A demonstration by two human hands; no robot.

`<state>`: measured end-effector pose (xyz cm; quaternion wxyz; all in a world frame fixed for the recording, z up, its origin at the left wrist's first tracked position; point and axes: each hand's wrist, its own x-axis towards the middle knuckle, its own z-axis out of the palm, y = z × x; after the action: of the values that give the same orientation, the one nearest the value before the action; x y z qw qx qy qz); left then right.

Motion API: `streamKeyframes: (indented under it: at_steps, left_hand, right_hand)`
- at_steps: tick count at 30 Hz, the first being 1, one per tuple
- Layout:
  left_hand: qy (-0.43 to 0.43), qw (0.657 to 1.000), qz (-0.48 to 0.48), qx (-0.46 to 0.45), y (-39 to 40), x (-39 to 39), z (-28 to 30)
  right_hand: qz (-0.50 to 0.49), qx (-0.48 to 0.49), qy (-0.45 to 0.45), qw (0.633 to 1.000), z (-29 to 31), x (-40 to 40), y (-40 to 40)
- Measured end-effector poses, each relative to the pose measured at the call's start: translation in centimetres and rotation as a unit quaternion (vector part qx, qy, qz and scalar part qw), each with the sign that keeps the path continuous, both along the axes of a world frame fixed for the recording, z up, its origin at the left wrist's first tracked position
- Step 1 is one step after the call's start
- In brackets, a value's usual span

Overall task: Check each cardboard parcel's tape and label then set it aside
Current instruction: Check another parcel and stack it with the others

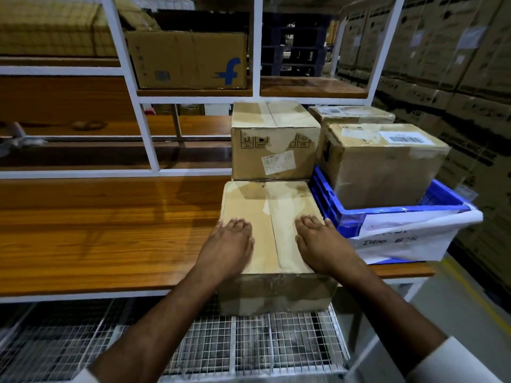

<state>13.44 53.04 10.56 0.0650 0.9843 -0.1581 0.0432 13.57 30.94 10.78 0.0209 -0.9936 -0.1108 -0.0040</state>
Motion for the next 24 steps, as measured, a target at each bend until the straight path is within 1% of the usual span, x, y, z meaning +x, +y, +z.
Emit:
streamKeyframes:
  at_steps: [3,5,8,11,14,17,20,22,24]
  left_hand:
    - [0.009,0.997,-0.071,-0.042,-1.6,-2.6,-0.2]
    - [-0.003,0.996,-0.083,-0.038,-2.1,-3.4,-0.7]
    - [-0.003,0.996,-0.077,-0.034,-2.0,-2.8,-1.0]
    - [0.005,0.997,-0.072,-0.042,-1.5,-2.9,-0.6]
    - [-0.015,0.999,0.001,-0.051,0.5,-3.7,-1.1]
    - [-0.006,0.992,0.050,-0.115,2.8,-4.8,-2.7]
    - [0.022,0.976,0.040,-0.212,2.9,-5.1,-3.4]
    - [0.024,0.964,0.026,-0.263,2.6,-5.0,-3.4]
    - [0.022,0.951,0.013,-0.307,2.6,-4.7,-3.4]
  right_hand:
    - [0.050,0.023,0.005,0.998,-0.2,-1.7,1.3]
    - [0.064,0.016,-0.010,0.998,-0.9,-2.6,1.9]
    - [0.063,0.026,-0.017,0.997,-1.4,-2.3,1.8]
    - [0.071,0.041,-0.008,0.997,-0.6,-2.3,1.0]
    - [0.034,0.063,-0.008,0.997,-0.6,-3.6,-1.4]
    - [-0.012,0.148,-0.030,0.988,-1.8,-6.3,-3.1]
    - [-0.018,0.233,-0.041,0.971,-2.9,-7.0,-2.8]
    - [-0.045,0.305,-0.069,0.949,-3.6,-7.0,-2.6]
    - [-0.111,0.392,-0.083,0.910,-4.0,-7.3,-2.3]
